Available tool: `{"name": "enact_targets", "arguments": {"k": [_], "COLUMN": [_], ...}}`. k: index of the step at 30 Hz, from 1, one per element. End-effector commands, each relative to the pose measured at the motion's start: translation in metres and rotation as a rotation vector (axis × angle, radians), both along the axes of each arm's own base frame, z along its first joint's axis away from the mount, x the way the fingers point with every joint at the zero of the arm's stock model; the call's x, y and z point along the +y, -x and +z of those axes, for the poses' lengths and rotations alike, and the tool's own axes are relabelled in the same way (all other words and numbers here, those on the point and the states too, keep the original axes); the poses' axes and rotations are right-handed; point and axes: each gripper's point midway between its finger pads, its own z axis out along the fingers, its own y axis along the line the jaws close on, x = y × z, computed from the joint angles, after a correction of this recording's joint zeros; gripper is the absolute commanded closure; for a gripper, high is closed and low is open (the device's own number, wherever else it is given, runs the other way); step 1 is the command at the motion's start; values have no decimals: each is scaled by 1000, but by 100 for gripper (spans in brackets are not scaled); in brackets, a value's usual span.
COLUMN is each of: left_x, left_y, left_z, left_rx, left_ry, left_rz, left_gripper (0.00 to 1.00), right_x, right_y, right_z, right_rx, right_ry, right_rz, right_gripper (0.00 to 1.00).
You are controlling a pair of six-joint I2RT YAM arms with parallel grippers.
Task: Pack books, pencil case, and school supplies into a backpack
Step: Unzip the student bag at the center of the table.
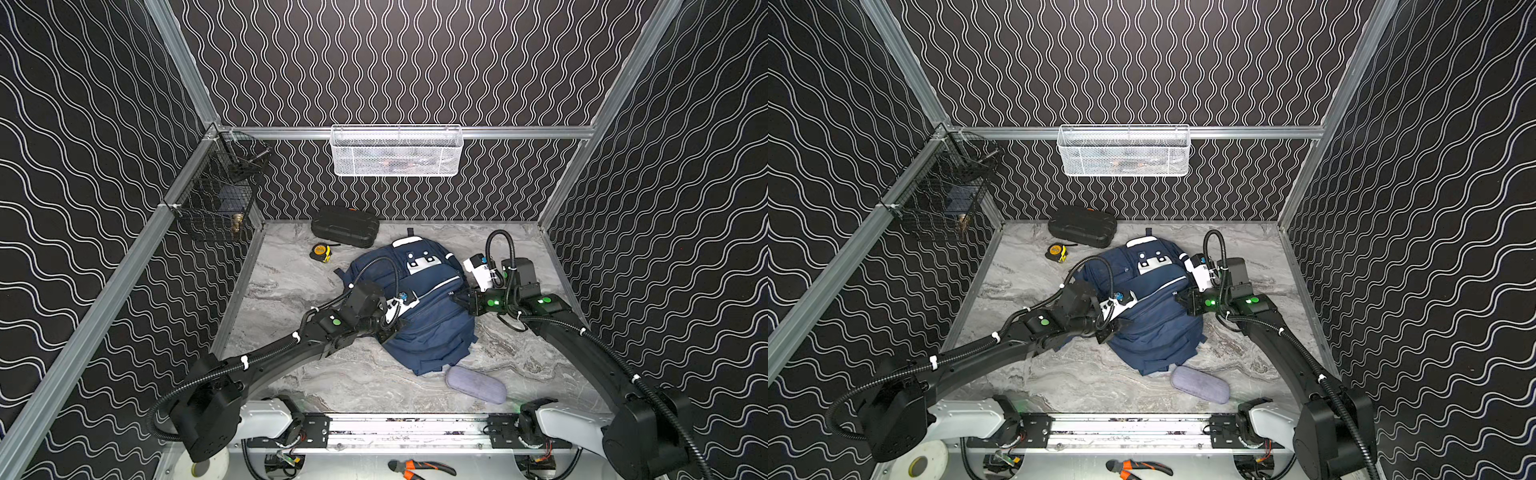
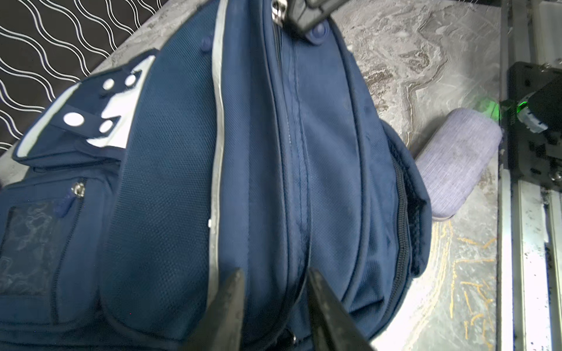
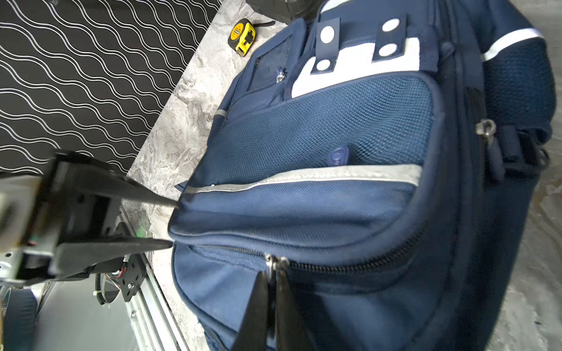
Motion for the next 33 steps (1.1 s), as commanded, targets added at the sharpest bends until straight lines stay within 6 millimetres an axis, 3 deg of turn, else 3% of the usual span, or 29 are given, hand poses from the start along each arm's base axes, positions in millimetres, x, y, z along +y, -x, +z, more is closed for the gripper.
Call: {"name": "enact_targets", "arguments": {"k": [1,5,9,16,24,33], "left_x": [-2,1,-2,-12,-26,-46], "left_y": [-6,-12,-13,-21,-39,-39], "left_z": [1,-2,4,33,62,93], "left_rx": [-38,-39,-22,31,71,107], "left_ry": [1,-19,22,162,299,458], "left_rz": [-2,32,55,131,209,205], "left_gripper": [69,100,100,100,100,100], "right_x": [3,3,6,16,47,51], "right_y": [2,4,6,5,25,13], "right_z": [9,9,13,19,30,34], "right_rx": [-28,-36,-31,-4,1,-28], "right_ry": [-17,-28,-44,-67,-130,-122], "right_rz": [27,24,48,81,178,148], "right_gripper": [100,100,100,100,100,100]}}
